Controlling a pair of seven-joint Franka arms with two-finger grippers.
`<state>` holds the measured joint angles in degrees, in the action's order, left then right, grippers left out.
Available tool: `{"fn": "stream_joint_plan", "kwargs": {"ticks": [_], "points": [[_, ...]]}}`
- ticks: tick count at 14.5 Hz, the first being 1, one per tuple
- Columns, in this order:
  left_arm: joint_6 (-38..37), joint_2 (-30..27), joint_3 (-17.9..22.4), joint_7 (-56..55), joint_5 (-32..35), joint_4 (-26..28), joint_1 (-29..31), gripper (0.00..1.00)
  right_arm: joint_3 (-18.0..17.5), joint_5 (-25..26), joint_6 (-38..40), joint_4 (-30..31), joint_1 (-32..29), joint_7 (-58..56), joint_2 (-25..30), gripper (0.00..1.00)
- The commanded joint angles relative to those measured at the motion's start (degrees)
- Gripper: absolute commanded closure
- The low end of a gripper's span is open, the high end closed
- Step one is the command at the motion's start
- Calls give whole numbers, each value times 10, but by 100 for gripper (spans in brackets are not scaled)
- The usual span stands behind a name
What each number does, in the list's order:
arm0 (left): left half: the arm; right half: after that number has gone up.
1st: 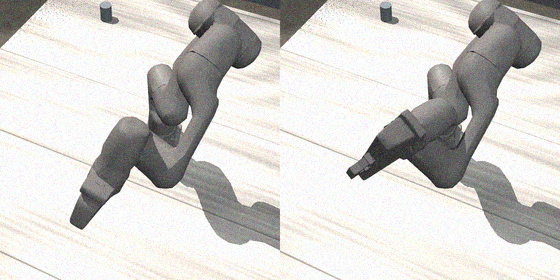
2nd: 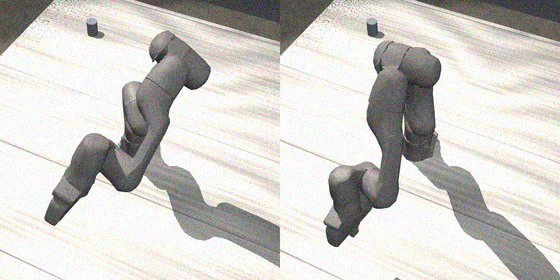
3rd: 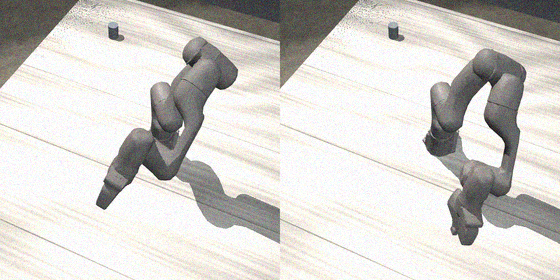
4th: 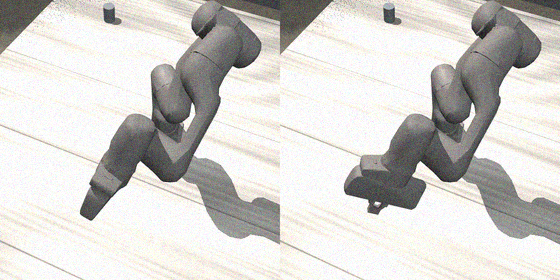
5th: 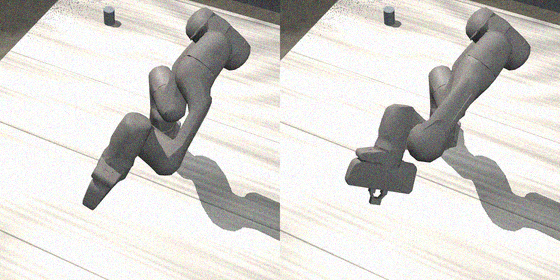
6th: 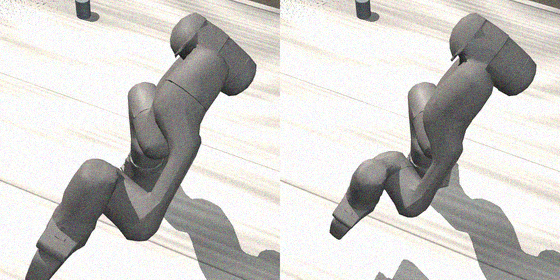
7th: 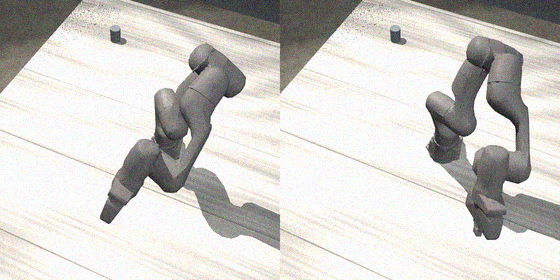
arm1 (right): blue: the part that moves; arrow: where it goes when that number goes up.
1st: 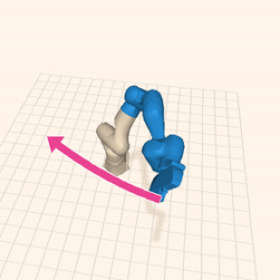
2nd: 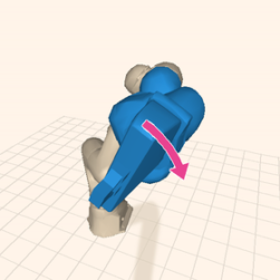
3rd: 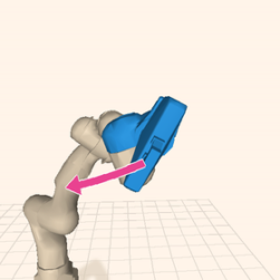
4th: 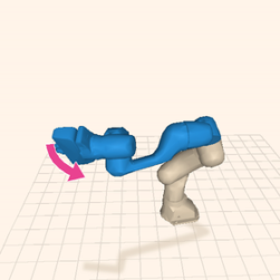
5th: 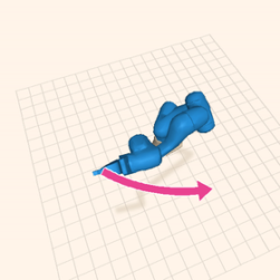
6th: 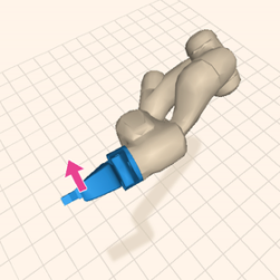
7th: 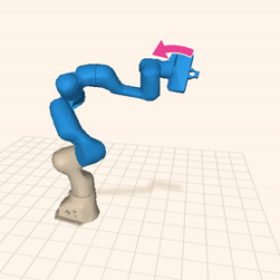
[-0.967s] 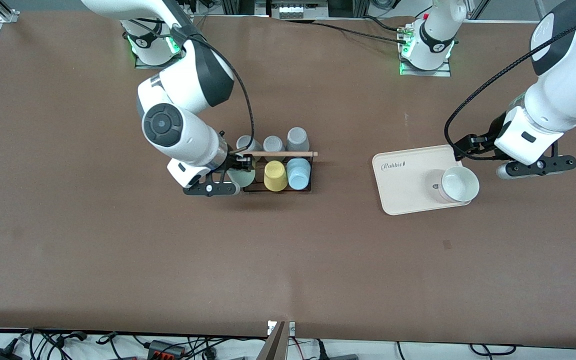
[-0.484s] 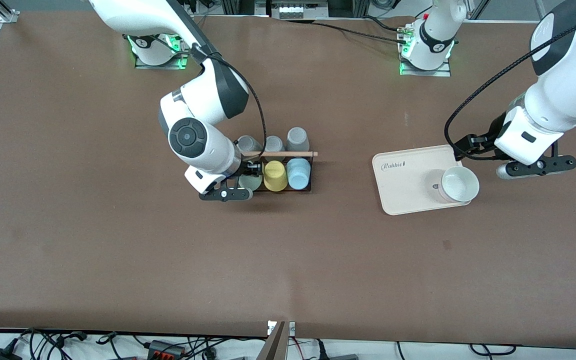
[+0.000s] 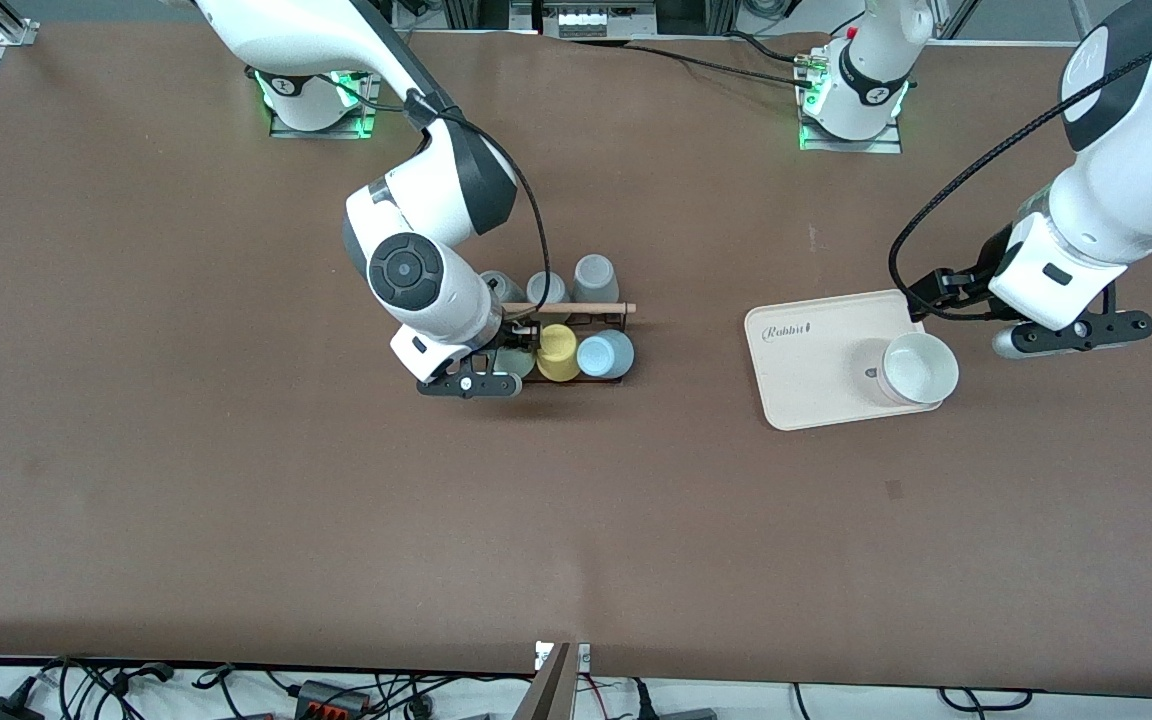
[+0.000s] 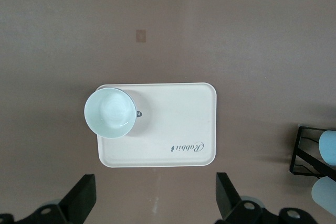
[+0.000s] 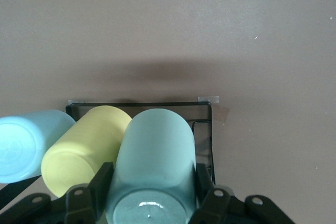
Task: Hang scattered cups on rack with three cups
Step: 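Hang the pale green cup on the rack peg beside the yellow cup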
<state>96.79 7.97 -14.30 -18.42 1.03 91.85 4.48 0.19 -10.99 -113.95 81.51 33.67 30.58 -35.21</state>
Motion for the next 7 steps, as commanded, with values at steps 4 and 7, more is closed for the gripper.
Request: {"fn": "stream_joint_plan", "kwargs": {"ticks": [4, 7], "points": [[-2, -9, -4, 14, -10, 5, 8, 0, 7, 20, 7, -19, -15, -11, -5, 86], [-2, -9, -4, 14, -10, 4, 8, 0, 7, 17, 14, -19, -14, -7, -1, 86]]}}
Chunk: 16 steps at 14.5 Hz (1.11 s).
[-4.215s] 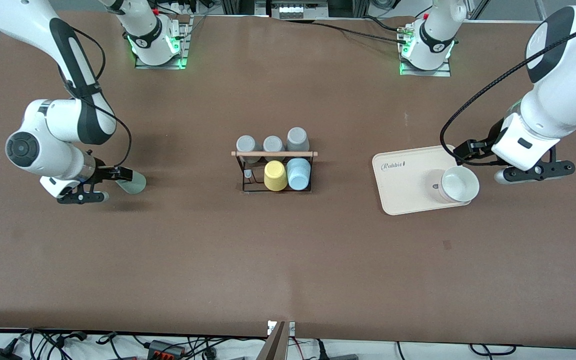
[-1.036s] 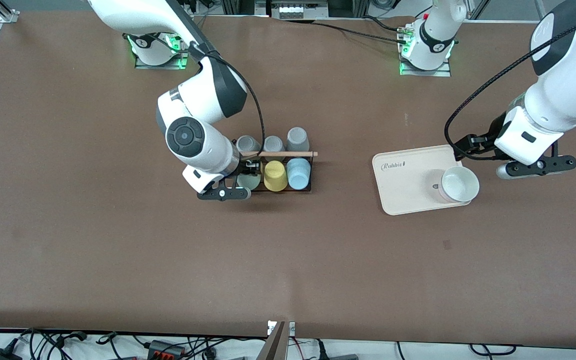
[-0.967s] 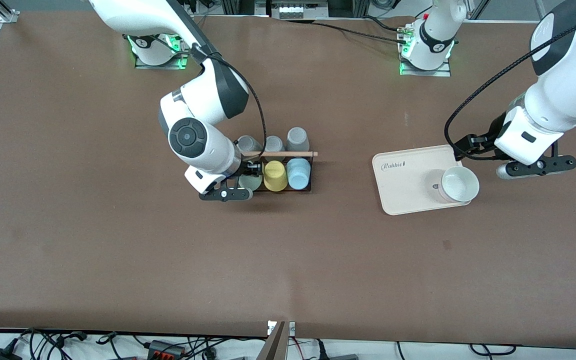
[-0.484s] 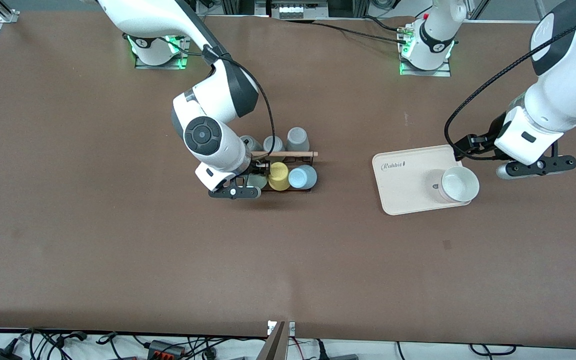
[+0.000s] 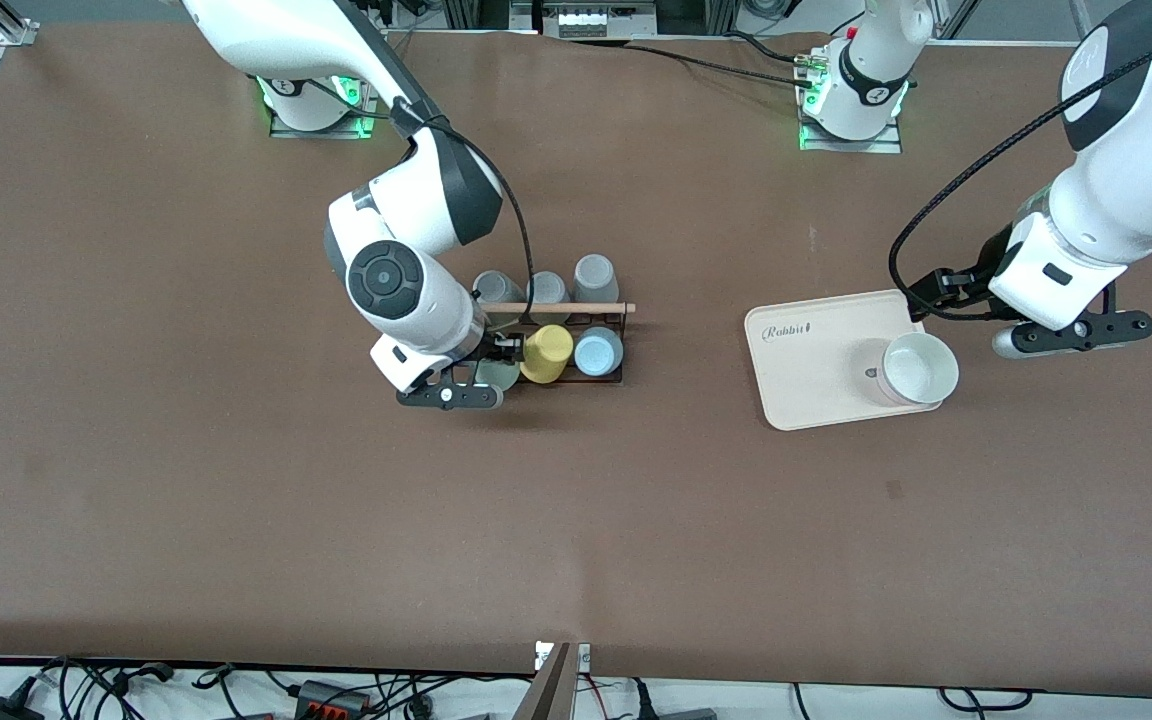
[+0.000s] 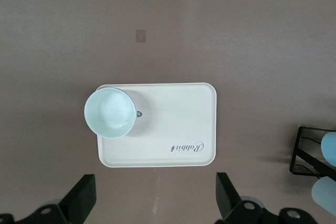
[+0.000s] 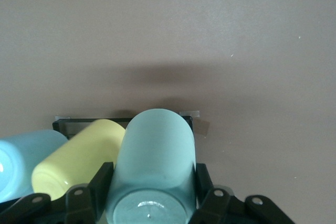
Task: Hang scattered cups on rack with three cups
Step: 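Hang the pale green cup on the rack peg beside the yellow cup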
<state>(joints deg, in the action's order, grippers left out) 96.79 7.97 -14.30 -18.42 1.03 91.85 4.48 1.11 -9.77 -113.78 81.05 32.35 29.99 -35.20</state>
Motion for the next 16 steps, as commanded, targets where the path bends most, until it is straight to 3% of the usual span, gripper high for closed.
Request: {"fn": "stream_joint_plan", "kwargs": {"ticks": [1, 14, 15, 16], "points": [[-2, -9, -4, 14, -10, 5, 8, 0, -2, 4, 12, -14, 3, 1, -1, 86], [-2, -9, -4, 14, -10, 5, 8, 0, -4, 35, 11, -13, 17, 4, -27, 85], [-2, -9, -4, 14, -10, 5, 8, 0, -4, 34, 11, -13, 17, 5, -28, 77], [-2, -9, -4, 14, -10, 5, 8, 0, -4, 34, 12, -13, 17, 7, -27, 33]]}}
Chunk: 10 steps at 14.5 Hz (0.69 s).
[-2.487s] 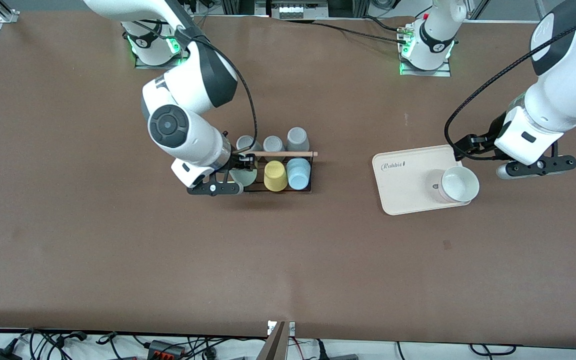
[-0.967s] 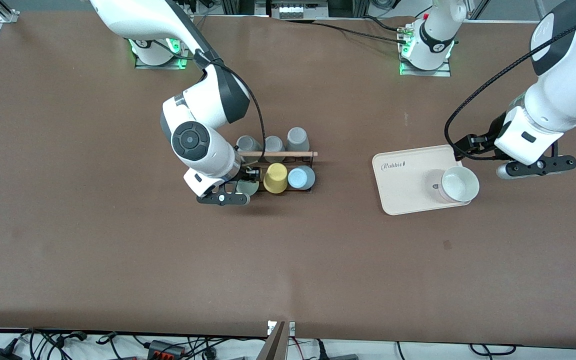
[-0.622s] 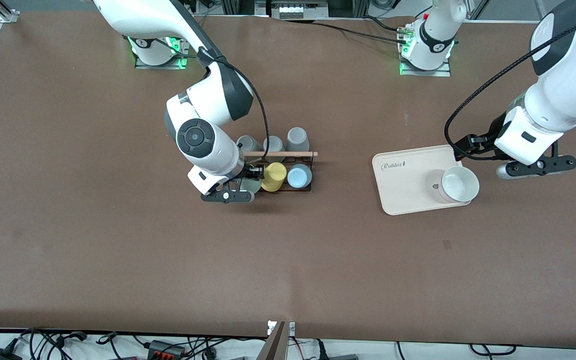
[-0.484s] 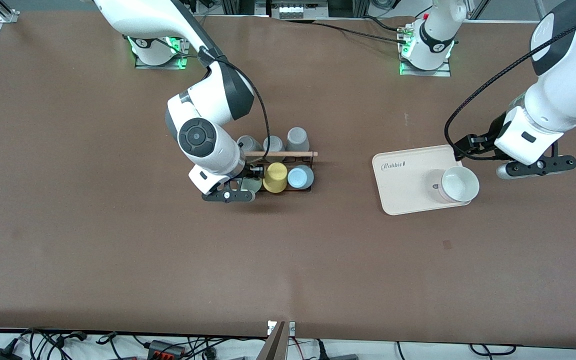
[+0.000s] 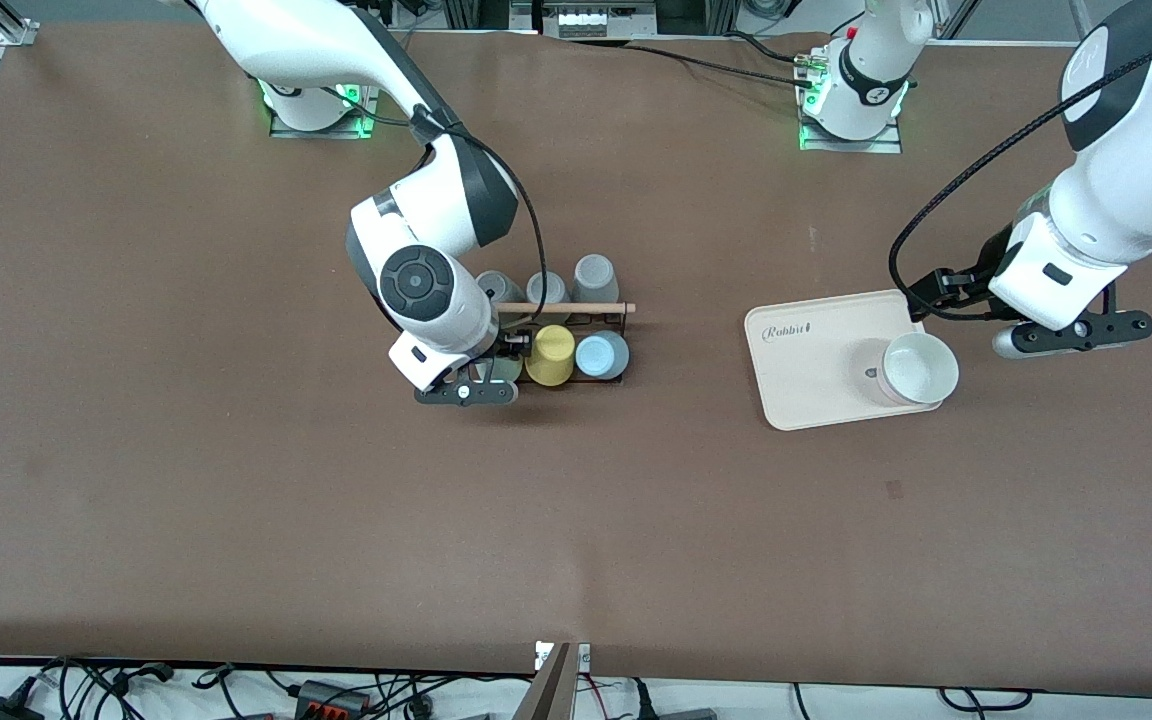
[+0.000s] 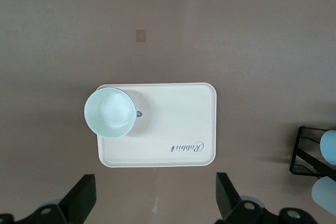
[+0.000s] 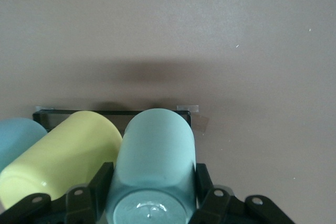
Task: Hang scattered cups on rack with three cups
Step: 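Hang the pale green cup on the rack peg beside the yellow cup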
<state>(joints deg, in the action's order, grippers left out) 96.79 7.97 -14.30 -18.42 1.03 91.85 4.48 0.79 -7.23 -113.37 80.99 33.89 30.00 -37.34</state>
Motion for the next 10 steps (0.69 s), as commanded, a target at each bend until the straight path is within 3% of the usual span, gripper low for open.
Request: {"fn": "stream_joint_plan", "kwargs": {"ticks": [1, 6, 10], "points": [[-2, -9, -4, 14, -10, 5, 8, 0, -1, 7, 8, -13, 1, 22, -4, 0], [-2, -9, -4, 14, -10, 5, 8, 0, 2, 9, 21, -43, -7, 48, 13, 0], [-2, -9, -4, 14, -10, 5, 8, 0, 26, 10, 90, -116, -35, 40, 24, 0]]}}
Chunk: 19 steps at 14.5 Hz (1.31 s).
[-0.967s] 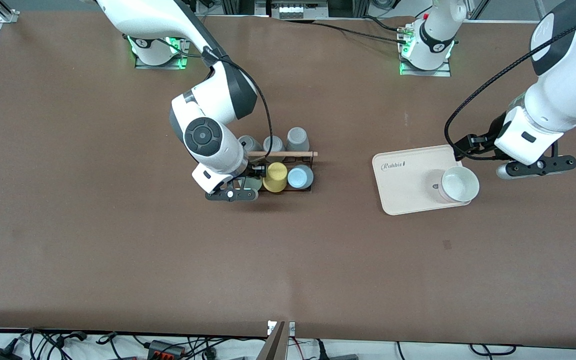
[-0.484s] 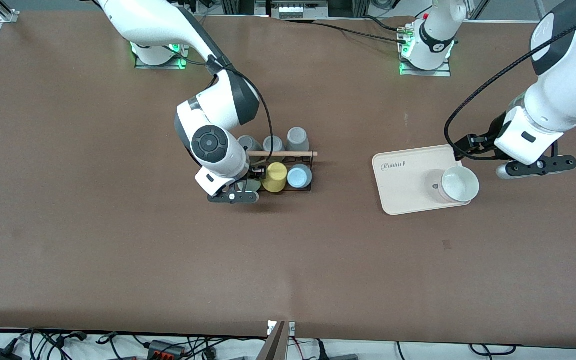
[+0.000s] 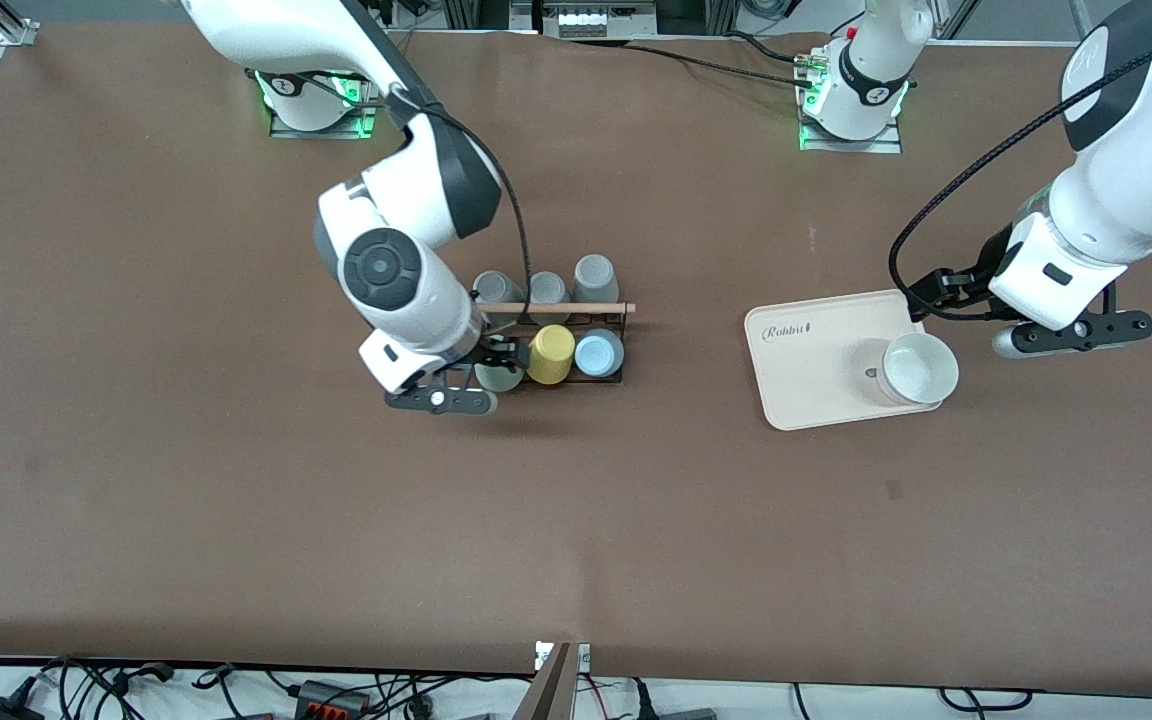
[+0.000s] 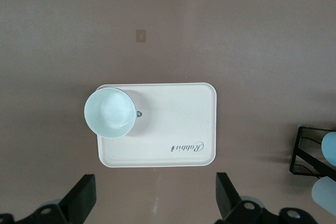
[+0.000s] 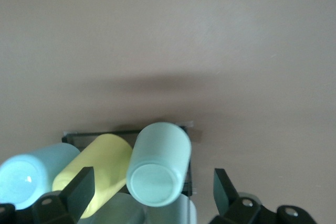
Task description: Hang scattered cups on rack with three cups
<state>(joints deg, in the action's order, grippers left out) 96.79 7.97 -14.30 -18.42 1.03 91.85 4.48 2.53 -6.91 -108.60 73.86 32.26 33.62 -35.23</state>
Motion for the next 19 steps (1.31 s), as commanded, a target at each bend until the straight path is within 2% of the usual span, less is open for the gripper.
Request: {"fn": "stream_joint_plan", "kwargs": {"ticks": [1, 3, 7, 9, 14, 16, 19], "points": [[-2, -9, -4, 14, -10, 4, 8, 0, 20, 7, 59, -60, -25, 2, 2, 0], [-2, -9, -4, 14, -10, 5, 8, 0, 45, 7, 87, -74, -44, -27, 2, 0], [-2, -9, -4, 14, -10, 5, 8, 0, 111, 18, 111, -74, -77, -195, 23, 0], [-2, -9, -4, 14, -10, 5, 8, 0, 123, 16, 139, -74, -94, -229, 30, 0], [-2, -9, -4, 14, -10, 5, 10, 0, 118, 15, 151, -70, -148, -273, 89, 0], [-2, -9, -4, 14, -10, 5, 11, 0, 108, 15, 147, -48, -174, -285, 121, 0], [-2, -9, -3, 14, -10, 5, 11, 0, 44, 41, 137, -13, -241, -321, 161, 0]]}}
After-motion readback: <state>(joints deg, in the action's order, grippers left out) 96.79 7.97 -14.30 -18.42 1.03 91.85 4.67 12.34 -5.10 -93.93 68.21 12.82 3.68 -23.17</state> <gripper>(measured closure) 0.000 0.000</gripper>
